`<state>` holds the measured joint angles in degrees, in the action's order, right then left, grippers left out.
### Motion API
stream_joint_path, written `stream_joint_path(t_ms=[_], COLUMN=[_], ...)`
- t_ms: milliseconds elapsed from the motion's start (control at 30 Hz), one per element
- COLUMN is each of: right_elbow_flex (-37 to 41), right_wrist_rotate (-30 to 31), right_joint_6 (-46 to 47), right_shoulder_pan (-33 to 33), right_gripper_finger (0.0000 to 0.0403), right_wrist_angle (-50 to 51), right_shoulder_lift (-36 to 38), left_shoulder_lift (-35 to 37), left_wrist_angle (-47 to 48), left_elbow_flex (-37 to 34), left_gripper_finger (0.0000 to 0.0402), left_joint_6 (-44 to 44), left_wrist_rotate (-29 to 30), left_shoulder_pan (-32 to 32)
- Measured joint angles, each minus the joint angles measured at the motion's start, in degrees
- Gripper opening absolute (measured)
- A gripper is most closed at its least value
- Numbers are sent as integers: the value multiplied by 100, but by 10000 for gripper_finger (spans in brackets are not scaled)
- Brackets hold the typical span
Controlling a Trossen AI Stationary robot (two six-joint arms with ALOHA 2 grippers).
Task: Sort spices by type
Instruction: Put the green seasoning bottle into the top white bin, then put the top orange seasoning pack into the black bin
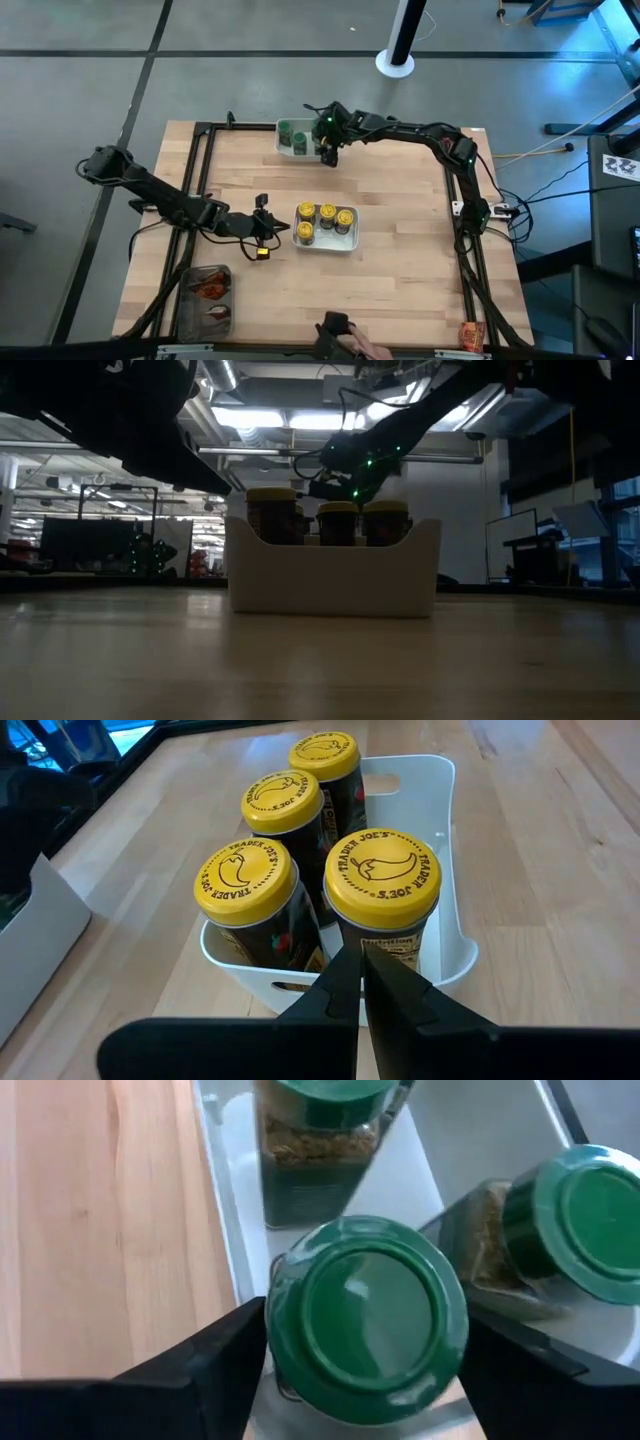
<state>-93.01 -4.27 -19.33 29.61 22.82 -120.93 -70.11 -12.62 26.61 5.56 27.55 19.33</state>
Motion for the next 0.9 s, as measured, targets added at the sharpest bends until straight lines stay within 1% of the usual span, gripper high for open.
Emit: stream_joint_path(t_ms=[100, 200, 400, 500, 600, 733, 900], right_elbow_flex=[24, 17, 13, 11, 11, 11, 11], right_wrist_rotate=[-9, -19, 469, 513, 512, 497, 484], right_joint_6=[-43, -47, -63, -56, 100, 445, 1261], right_shoulder_pan=[0, -38, -204, -366, -662, -1217, -2128], right_gripper_finger=[295, 295, 296, 296, 296, 296, 296], right_wrist_angle=[230, 337, 980, 1418, 1889, 2616, 3557], right_shoulder_lift=[200, 569, 1346, 1751, 2077, 2450, 2685], left_shoulder_lift=[0, 0, 0, -2, -1, -2, -2], left_wrist_angle=[0, 0, 0, 0, -4, -7, -4], left_elbow_flex=[0, 0, 0, 0, 2, 4, 4], left_gripper_finger=[3, 3, 3, 3, 3, 3, 3], left_joint_6=[0, 0, 0, 27, 108, 149, 183], left_wrist_rotate=[0, 1, 0, 0, 0, 0, 0], left_shoulder_pan=[0, 0, 7, 7, 16, 15, 15])
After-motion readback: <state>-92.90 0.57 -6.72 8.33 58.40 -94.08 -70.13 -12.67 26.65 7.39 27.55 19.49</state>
